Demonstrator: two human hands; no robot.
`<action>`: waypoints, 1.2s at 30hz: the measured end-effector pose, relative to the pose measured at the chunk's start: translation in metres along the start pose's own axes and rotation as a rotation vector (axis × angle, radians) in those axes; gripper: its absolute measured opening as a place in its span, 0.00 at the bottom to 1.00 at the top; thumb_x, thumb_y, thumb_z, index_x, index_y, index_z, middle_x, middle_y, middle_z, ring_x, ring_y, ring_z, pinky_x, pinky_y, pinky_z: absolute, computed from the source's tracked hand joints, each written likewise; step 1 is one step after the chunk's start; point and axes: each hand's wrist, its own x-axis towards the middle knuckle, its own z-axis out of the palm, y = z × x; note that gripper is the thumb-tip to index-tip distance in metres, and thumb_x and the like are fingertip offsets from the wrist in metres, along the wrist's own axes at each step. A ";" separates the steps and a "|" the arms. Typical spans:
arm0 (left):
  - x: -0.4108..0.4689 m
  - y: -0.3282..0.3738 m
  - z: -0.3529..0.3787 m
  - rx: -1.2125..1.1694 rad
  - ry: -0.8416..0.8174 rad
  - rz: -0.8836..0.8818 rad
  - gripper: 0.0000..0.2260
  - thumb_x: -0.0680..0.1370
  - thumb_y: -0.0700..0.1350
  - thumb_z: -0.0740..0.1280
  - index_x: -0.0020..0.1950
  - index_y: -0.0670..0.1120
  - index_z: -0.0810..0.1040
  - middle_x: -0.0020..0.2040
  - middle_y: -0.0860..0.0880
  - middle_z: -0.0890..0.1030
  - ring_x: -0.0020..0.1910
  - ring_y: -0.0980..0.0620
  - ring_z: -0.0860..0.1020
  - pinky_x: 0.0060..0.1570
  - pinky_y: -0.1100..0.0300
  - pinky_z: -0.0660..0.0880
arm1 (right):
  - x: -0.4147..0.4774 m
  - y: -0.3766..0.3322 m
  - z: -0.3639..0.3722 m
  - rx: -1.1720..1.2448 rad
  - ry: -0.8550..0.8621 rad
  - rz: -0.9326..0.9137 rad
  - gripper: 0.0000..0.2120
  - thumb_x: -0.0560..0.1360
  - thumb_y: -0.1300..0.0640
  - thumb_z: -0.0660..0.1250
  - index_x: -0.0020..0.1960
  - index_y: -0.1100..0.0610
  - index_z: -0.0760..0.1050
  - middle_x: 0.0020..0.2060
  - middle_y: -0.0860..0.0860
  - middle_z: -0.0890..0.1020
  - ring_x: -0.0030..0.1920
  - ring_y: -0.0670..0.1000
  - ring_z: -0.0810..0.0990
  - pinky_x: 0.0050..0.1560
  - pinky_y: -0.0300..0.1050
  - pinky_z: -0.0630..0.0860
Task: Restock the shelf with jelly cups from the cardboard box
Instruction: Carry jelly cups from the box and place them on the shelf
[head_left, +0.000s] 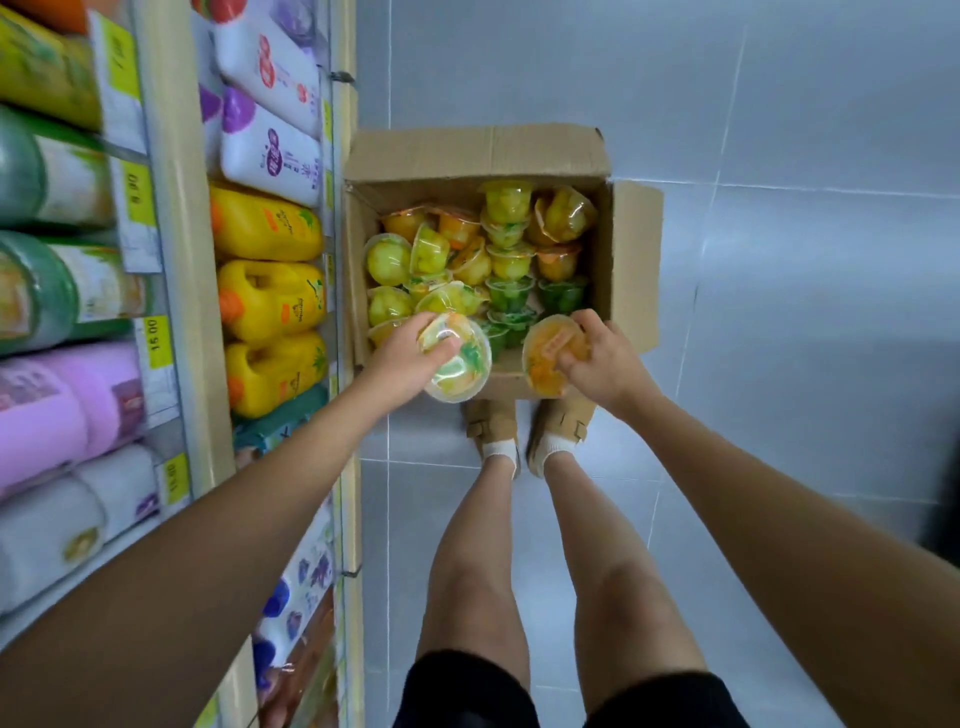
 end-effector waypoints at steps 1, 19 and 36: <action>-0.013 0.011 -0.004 -0.063 -0.003 -0.008 0.21 0.78 0.51 0.66 0.69 0.46 0.70 0.59 0.49 0.77 0.59 0.48 0.76 0.57 0.56 0.73 | -0.014 -0.006 -0.009 0.028 0.017 -0.001 0.23 0.76 0.58 0.65 0.69 0.53 0.64 0.59 0.59 0.70 0.57 0.59 0.72 0.54 0.49 0.70; -0.271 0.226 -0.019 -0.762 -0.328 0.094 0.10 0.82 0.47 0.58 0.54 0.46 0.78 0.47 0.47 0.84 0.48 0.50 0.80 0.49 0.54 0.75 | -0.313 -0.074 -0.159 1.253 0.491 -0.094 0.09 0.74 0.62 0.62 0.50 0.50 0.74 0.44 0.49 0.79 0.42 0.46 0.80 0.41 0.44 0.77; -0.518 0.326 0.207 -0.414 -0.719 0.346 0.07 0.79 0.48 0.60 0.49 0.49 0.78 0.43 0.48 0.82 0.42 0.50 0.79 0.42 0.54 0.74 | -0.598 0.097 -0.205 1.611 0.931 -0.288 0.14 0.75 0.58 0.59 0.60 0.56 0.72 0.49 0.55 0.80 0.46 0.53 0.80 0.41 0.49 0.79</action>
